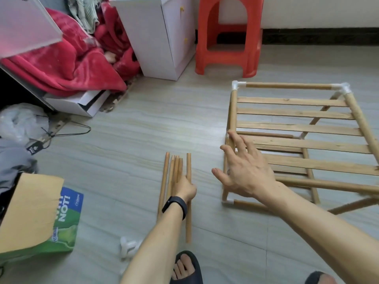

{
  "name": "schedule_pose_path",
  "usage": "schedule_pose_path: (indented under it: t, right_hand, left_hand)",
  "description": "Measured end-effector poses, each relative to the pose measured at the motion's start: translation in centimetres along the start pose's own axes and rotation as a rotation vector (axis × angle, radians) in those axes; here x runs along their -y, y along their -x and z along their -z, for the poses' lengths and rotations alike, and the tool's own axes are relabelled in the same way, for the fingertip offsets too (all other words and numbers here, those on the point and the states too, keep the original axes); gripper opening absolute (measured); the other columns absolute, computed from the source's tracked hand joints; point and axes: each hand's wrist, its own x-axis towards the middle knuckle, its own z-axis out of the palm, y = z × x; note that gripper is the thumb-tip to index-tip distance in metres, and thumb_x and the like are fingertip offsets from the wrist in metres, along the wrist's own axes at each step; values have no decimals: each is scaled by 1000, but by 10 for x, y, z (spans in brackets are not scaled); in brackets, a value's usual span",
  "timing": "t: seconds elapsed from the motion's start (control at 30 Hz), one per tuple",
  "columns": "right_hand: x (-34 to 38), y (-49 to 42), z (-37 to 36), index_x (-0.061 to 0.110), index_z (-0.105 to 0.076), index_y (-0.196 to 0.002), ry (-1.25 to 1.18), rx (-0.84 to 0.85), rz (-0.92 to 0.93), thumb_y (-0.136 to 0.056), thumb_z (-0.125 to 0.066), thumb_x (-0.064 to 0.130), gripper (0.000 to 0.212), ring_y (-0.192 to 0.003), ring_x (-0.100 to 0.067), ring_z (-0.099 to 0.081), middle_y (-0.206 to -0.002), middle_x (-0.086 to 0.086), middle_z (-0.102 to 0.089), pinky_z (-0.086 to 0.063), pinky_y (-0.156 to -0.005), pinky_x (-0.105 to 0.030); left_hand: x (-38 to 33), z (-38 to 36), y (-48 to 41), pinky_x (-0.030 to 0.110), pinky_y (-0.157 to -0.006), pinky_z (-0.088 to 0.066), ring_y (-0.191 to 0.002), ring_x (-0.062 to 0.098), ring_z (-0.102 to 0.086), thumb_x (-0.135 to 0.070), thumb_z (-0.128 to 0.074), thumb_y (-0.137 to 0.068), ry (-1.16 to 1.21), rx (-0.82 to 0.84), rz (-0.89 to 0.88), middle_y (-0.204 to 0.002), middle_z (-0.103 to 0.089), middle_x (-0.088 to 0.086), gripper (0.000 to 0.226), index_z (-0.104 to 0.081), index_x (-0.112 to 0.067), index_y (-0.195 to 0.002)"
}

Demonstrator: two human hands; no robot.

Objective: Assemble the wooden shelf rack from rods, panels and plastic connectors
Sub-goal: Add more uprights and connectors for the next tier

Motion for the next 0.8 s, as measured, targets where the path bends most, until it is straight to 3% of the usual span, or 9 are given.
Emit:
schedule_pose_path:
  t: [0.13,0.27,0.37,0.43,0.53,0.8]
  right_hand:
    - [1,0,-2,26,-44,-140,11,-6,-8,-89,-38,74,71,-152,-31,-5,-168,-2,4,-31,-118,-49]
    - [0,4,-3,25,-48,-135,11,-3,0,-88,-39,74,68,-153,-32,-5,-169,-5,3,-31,-118,-50]
    - [0,7,-3,26,-48,-135,9,0,4,-87,-39,75,69,-154,-32,-5,-169,-5,2,-31,-118,-50]
    - [1,7,-2,27,-47,-135,7,5,5,-88,-38,76,69,-154,-32,-4,-169,-5,3,-32,-118,-51]
    - [1,6,-2,28,-46,-137,16,16,1,-88,-38,77,69,-154,-32,-3,-170,-4,5,-33,-117,-52]
    - [-1,5,-1,29,-47,-135,22,28,-15,-89,-39,75,66,-154,-31,-1,-169,-3,6,-33,-117,-51]
  left_hand:
    - [18,-18,-9,32,-79,-46,-97,25,-57,-6,-49,-96,-106,-34,-16,-119,-61,9,41,-47,-10,-136]
    - [26,-30,-6,34,-78,-41,-118,33,-54,-10,-51,-97,-228,-109,-26,-139,-45,14,47,-41,-11,-142]
    - [38,-29,-2,41,-92,-48,-131,31,-46,-25,-57,-96,-506,-206,25,-142,-43,11,47,-40,-11,-137]
    - [49,-28,-3,40,-95,-49,-134,30,-44,-20,-57,-95,-590,-207,83,-144,-44,12,46,-39,-11,-137]
    - [64,-28,-2,40,-90,-52,-130,31,-48,-13,-53,-98,-671,-185,110,-141,-45,15,41,-37,-10,-135]
    - [75,-15,-8,37,-83,-55,-114,29,-64,-7,-47,-101,-833,-145,-50,-128,-58,16,34,-38,-3,-133]
